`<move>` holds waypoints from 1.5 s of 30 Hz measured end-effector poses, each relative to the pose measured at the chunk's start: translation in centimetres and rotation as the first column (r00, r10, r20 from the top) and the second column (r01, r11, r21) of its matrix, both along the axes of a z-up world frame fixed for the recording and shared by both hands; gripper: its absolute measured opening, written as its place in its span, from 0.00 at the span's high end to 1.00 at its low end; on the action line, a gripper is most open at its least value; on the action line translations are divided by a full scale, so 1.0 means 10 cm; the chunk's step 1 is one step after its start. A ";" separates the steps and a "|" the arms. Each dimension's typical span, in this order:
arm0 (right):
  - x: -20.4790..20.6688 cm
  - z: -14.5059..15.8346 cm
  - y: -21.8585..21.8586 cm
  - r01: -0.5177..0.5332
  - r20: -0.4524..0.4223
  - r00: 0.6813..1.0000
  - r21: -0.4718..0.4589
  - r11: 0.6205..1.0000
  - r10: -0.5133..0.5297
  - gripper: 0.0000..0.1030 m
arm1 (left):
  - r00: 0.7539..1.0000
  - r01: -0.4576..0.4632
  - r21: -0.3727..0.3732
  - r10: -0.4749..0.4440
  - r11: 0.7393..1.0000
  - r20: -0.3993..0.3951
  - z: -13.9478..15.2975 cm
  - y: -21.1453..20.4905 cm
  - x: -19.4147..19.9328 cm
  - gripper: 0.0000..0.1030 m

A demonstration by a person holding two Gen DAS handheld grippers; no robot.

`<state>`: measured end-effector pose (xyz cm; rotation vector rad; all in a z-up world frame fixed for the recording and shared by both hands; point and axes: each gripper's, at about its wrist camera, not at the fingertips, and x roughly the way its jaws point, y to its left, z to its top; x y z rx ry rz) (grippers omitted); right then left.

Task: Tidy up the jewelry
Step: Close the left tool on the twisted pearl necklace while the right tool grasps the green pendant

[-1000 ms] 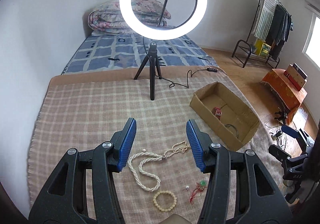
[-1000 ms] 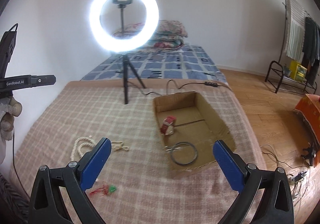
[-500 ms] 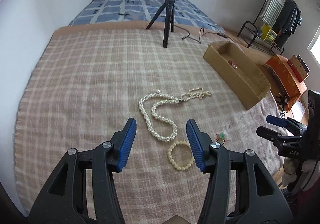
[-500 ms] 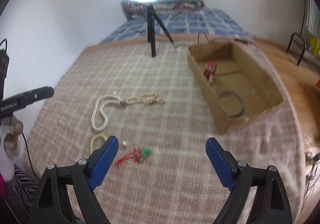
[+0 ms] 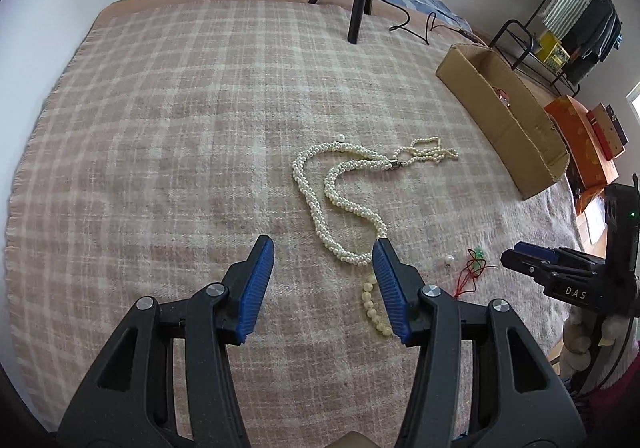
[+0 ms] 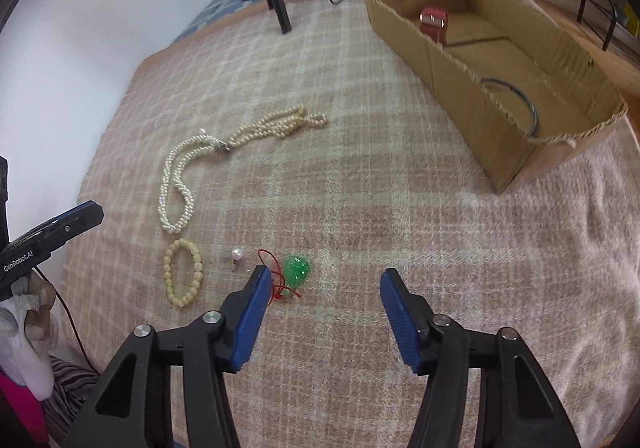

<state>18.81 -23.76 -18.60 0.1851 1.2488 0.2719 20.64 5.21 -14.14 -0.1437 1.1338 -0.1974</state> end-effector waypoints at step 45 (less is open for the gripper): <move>0.26 -0.28 0.29 0.019 -0.093 0.995 -0.052 0.998 -0.024 0.63 | 0.985 -0.091 0.136 0.109 0.987 -0.133 -0.74 -0.12 0.69 0.53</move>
